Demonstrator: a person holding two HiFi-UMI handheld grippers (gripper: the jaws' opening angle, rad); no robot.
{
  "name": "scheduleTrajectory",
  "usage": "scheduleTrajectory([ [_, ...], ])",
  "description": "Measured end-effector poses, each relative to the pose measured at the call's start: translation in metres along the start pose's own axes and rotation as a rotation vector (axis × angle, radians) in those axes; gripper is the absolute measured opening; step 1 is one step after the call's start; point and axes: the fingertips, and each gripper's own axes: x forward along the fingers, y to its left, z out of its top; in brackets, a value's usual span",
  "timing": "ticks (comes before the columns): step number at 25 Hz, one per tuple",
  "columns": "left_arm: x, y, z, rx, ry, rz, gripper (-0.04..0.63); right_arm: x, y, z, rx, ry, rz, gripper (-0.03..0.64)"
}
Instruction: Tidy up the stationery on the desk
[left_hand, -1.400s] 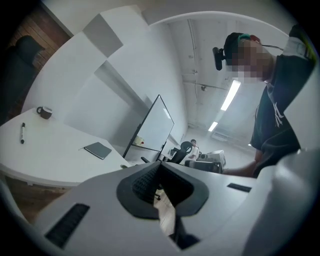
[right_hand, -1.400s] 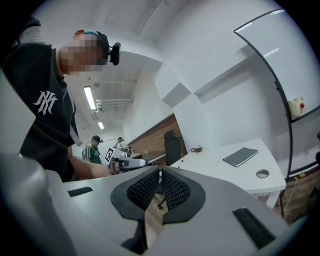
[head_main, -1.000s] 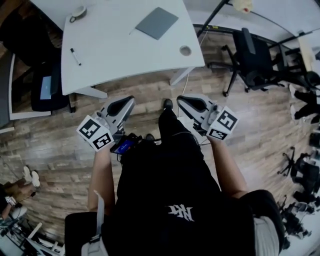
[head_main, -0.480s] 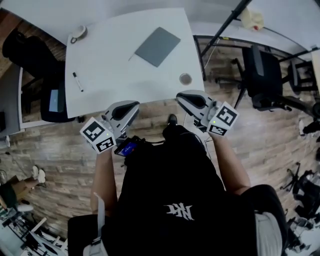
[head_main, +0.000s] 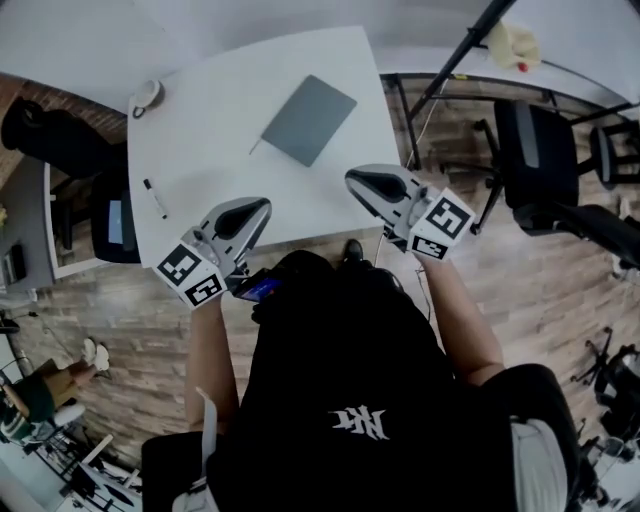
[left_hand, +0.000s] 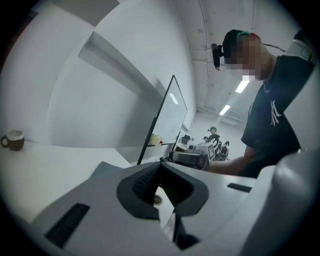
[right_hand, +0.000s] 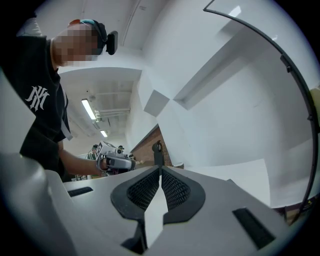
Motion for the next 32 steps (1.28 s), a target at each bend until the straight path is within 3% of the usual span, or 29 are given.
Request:
scheduleTrajectory([
  [8,0.012,0.078,0.018,0.103,0.167,0.017,0.003,0.042,-0.032,-0.009,0.137,0.027,-0.008,0.041],
  [16,0.028,0.154,0.007,0.097,0.287,-0.053,0.003,0.065,-0.083,-0.022,0.303,0.042,-0.179,0.043],
  [23,0.057,0.197,0.0,0.052,0.291,-0.131,0.009,0.083,-0.117,-0.051,0.404,0.107,-0.301,0.1],
  [26,0.072,0.21,-0.008,0.034,0.308,-0.123,0.049,0.085,-0.128,-0.064,0.46,0.126,-0.322,0.115],
  [32,0.096,0.239,-0.037,-0.002,0.408,-0.077,0.057,0.076,-0.158,-0.106,0.601,0.155,-0.405,0.146],
])
